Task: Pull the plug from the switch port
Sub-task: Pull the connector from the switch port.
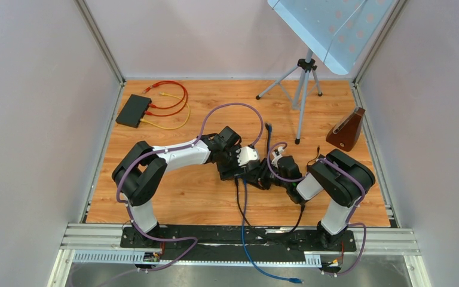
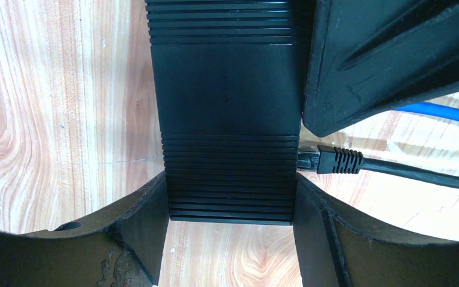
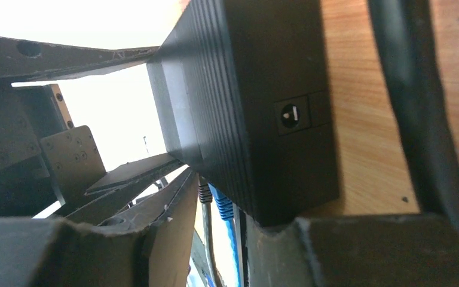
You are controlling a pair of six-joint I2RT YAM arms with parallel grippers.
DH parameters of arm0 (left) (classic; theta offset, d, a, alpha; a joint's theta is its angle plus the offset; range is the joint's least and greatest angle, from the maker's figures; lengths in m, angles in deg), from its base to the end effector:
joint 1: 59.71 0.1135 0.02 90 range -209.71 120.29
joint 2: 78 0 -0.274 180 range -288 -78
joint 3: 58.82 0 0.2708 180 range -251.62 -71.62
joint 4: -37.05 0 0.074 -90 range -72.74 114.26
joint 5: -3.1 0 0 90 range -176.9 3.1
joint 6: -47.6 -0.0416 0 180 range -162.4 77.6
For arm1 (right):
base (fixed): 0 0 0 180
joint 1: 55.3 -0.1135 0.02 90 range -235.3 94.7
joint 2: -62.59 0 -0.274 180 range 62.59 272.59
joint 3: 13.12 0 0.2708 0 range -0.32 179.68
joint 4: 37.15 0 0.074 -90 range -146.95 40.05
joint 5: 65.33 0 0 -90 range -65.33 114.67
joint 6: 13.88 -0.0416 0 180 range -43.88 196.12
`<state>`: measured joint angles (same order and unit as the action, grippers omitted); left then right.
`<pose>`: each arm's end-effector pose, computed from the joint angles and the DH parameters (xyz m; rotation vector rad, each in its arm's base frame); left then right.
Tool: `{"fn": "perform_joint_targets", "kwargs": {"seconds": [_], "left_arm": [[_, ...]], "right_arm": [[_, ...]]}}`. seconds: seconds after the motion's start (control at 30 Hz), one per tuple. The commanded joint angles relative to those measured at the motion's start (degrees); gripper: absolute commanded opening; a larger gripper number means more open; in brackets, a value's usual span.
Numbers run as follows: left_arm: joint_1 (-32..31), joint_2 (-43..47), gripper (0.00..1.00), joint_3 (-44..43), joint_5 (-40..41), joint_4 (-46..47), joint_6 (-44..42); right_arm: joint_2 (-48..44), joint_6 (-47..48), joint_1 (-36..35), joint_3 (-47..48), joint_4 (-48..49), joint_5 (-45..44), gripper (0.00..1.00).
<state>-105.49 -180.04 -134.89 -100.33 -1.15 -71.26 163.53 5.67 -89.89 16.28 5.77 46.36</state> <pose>0.2515 -0.2723 0.1599 1.6961 2.1045 -0.4058 0.2025 0.1583 0.0717 0.4774 2.3586 1.4049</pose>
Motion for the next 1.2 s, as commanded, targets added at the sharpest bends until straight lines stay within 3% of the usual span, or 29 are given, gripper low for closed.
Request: {"fn": "perform_joint_targets", "kwargs": {"seconds": [0.0, 0.3, 0.47, 0.67, 0.93, 1.07, 1.17], "left_arm": [[-1.4, -0.6, 0.59, -0.8, -4.8, -3.6, 0.4], [-1.5, -0.9, 0.58, -0.9, -4.7, -4.0, 0.6], [-1.5, -1.2, 0.58, -0.6, -3.6, -5.1, -0.1], [-1.5, -1.4, 0.57, -1.0, -3.3, -4.8, 0.7], [-1.5, -1.5, 0.57, -1.5, -3.9, -3.8, 1.4], [-1.5, -1.5, 0.57, -1.5, -3.4, -3.6, 1.7], [-1.5, -1.5, 0.57, -1.4, -3.1, -3.4, 1.9]], "right_arm": [[0.5, 0.8, 0.2, 2.6, -5.6, -2.6, 0.29], [-3.5, 5.6, 0.2, 2.7, -11.7, -3.0, 0.08], [-7.5, 11.9, 0.3, 4.9, -17.5, -0.6, 0.03], [-4.1, 5.4, 0.9, 1.2, -4.5, 8.2, 0.00], [-10.5, 12.4, 0.8, 2.9, -20.3, 6.4, 0.00], [-9.6, 14.0, 3.1, 4.0, -17.8, 16.7, 0.00], [-8.1, 12.0, 3.3, 2.3, -10.1, 19.9, 0.00]]}}
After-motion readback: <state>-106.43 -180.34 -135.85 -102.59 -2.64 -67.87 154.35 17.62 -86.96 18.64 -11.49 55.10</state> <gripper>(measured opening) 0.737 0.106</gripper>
